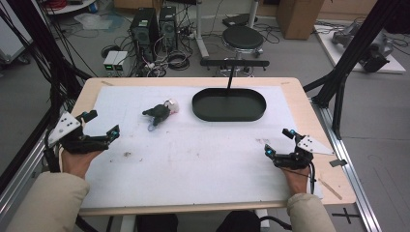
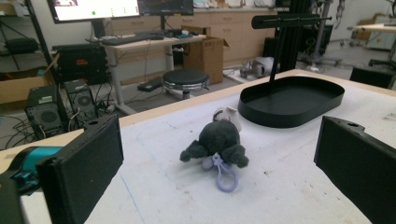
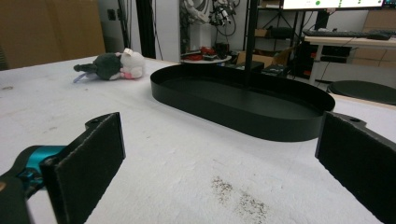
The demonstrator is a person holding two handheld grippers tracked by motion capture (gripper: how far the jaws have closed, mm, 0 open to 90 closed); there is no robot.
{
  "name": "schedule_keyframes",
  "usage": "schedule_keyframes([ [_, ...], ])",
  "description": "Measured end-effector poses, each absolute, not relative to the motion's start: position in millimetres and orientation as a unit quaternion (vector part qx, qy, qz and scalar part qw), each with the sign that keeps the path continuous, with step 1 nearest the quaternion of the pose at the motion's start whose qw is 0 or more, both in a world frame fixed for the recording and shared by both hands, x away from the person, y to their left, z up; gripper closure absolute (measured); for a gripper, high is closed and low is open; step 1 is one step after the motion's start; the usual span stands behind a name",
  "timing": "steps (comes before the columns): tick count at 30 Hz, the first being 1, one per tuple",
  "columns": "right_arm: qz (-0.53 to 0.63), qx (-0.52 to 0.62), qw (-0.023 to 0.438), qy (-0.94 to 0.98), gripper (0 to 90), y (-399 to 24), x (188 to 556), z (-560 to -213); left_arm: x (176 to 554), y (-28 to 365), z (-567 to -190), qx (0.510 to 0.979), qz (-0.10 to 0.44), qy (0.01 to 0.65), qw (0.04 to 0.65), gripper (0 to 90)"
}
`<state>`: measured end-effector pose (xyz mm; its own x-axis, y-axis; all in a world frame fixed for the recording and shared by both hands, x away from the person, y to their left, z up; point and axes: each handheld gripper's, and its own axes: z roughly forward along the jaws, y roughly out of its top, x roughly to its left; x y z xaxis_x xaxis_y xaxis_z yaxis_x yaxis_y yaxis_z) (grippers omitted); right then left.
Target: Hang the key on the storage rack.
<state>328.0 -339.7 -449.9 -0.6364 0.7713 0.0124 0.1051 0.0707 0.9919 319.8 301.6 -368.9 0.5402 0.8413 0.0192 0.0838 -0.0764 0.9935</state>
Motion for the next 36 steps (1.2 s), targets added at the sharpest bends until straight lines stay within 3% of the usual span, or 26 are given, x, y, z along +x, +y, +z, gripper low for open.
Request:
schedule_keyframes([
  [10,0.602,0.323,0.278,0.676,0.6,-340,329,-450,372,291,-334,0.703,0.278,0.357,0.549,1.7],
  [19,0.602,0.325,0.275,0.675,0.6,-341,328,-450,423,267,-314,0.776,0.242,0.346,0.468,1.7],
  [26,0.603,0.328,0.275,0.673,0.6,-341,328,-450,457,234,-313,0.818,0.210,0.328,0.423,1.7],
  [36,0.602,0.322,0.279,0.675,0.6,-340,329,-450,490,213,-333,0.843,0.173,0.338,0.381,1.7],
])
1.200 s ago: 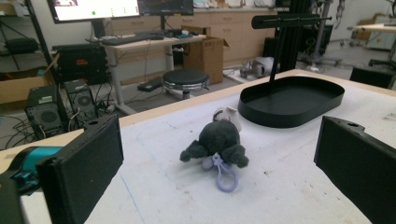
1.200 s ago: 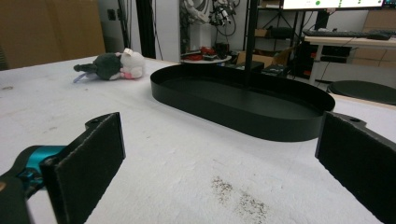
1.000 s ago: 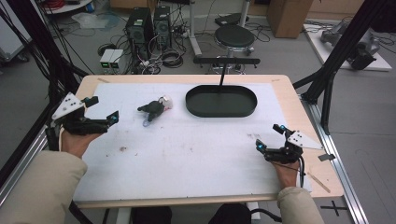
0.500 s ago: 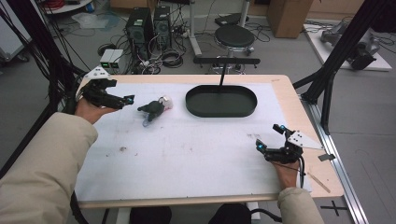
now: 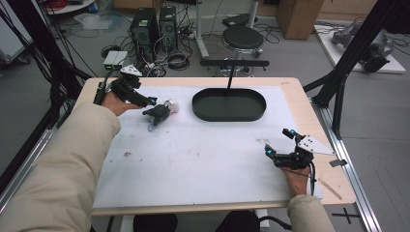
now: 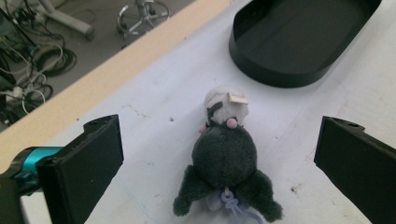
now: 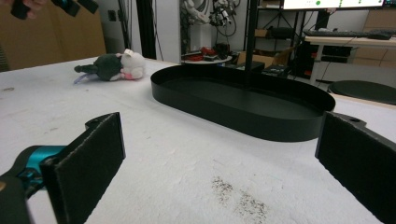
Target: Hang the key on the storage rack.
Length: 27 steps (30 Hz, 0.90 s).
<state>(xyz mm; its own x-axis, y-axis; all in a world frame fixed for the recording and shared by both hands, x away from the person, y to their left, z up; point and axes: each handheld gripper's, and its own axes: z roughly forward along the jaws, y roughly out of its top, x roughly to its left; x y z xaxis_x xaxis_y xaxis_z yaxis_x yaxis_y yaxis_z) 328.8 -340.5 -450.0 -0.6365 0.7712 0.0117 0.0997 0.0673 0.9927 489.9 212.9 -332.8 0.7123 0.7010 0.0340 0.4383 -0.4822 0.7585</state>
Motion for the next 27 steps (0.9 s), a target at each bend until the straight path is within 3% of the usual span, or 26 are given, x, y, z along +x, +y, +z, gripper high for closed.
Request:
schedule_keyframes([
  [27,0.602,0.322,0.275,0.677,0.6,-340,328,-450,519,170,-397,0.896,0.099,0.348,0.257,1.7],
])
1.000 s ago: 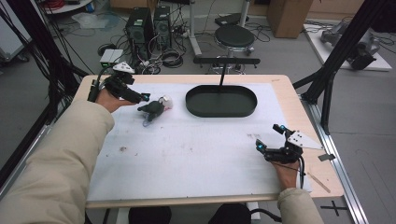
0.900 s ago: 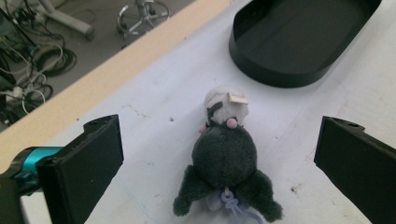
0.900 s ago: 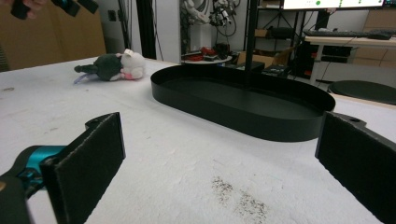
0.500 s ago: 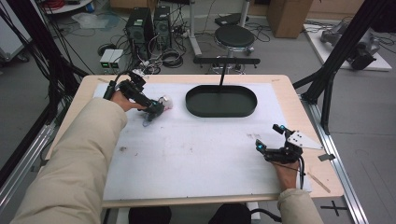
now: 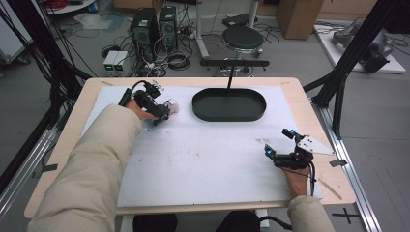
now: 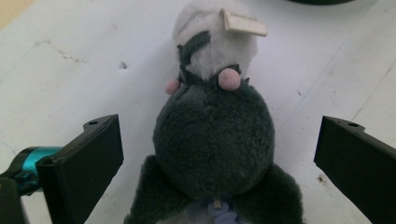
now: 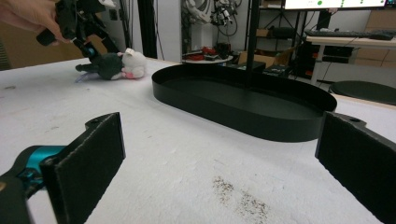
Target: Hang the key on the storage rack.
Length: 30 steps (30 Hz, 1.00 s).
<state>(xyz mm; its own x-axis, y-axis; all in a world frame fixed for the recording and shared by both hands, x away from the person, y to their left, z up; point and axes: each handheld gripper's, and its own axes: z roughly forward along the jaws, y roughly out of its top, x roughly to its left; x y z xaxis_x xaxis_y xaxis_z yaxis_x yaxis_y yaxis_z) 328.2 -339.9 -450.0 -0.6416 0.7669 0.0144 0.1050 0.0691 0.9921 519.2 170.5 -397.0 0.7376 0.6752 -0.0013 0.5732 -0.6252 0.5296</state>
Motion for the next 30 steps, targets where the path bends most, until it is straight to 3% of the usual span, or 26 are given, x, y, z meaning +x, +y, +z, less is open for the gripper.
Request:
schedule_keyframes([
  [8,0.601,0.322,0.277,0.677,0.6,-340,329,-450,522,168,-407,0.899,0.096,0.361,0.228,2.3],
  [11,0.602,0.321,0.277,0.676,0.6,-340,329,-450,523,168,-408,0.901,0.103,0.358,0.223,8.5],
  [12,0.602,0.321,0.277,0.676,0.6,-340,329,-450,522,167,-408,0.900,0.105,0.357,0.225,15.9],
  [13,0.602,0.321,0.277,0.676,0.6,-340,329,-450,523,167,-408,0.903,0.104,0.352,0.223,15.9],
  [18,0.601,0.322,0.278,0.677,0.6,-340,329,-450,521,164,-406,0.904,0.110,0.348,0.223,33.5],
  [23,0.601,0.320,0.277,0.678,0.6,-340,328,-450,517,162,-404,0.907,0.121,0.343,0.213,41.5],
  [30,0.601,0.320,0.278,0.678,0.6,-340,328,-450,513,161,-401,0.910,0.122,0.337,0.210,46.0],
])
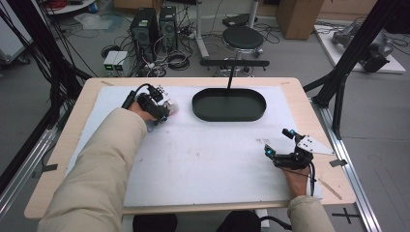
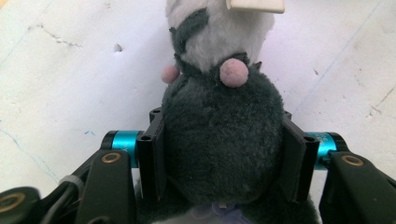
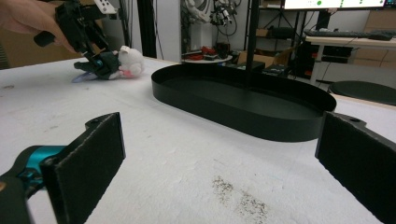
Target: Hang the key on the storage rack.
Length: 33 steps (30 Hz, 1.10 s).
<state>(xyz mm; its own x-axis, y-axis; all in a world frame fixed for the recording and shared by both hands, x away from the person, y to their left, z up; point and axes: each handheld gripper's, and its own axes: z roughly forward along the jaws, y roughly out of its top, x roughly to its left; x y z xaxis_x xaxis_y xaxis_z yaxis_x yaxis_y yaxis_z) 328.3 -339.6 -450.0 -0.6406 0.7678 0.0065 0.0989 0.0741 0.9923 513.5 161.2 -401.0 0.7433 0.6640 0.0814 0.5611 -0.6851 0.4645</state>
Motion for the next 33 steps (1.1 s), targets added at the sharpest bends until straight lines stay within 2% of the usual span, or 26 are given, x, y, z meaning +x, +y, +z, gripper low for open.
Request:
schedule_keyframes([
  [6,0.598,0.319,0.282,0.679,0.6,-339,328,-450,507,159,-394,0.911,0.116,0.324,0.227,47.0],
  [14,0.598,0.319,0.282,0.679,0.6,-339,328,-450,482,155,-369,0.910,0.111,0.289,0.276,47.1],
  [26,0.613,0.358,0.240,0.662,0.6,-348,333,-447,423,141,-334,0.915,0.109,0.213,0.324,47.0],
  [31,0.609,0.332,0.237,0.681,0.6,-339,334,-428,408,134,-327,0.917,0.108,0.188,0.334,47.0],
  [33,0.612,0.312,0.222,0.692,0.6,-331,336,-411,403,132,-324,0.918,0.106,0.181,0.336,47.0],
])
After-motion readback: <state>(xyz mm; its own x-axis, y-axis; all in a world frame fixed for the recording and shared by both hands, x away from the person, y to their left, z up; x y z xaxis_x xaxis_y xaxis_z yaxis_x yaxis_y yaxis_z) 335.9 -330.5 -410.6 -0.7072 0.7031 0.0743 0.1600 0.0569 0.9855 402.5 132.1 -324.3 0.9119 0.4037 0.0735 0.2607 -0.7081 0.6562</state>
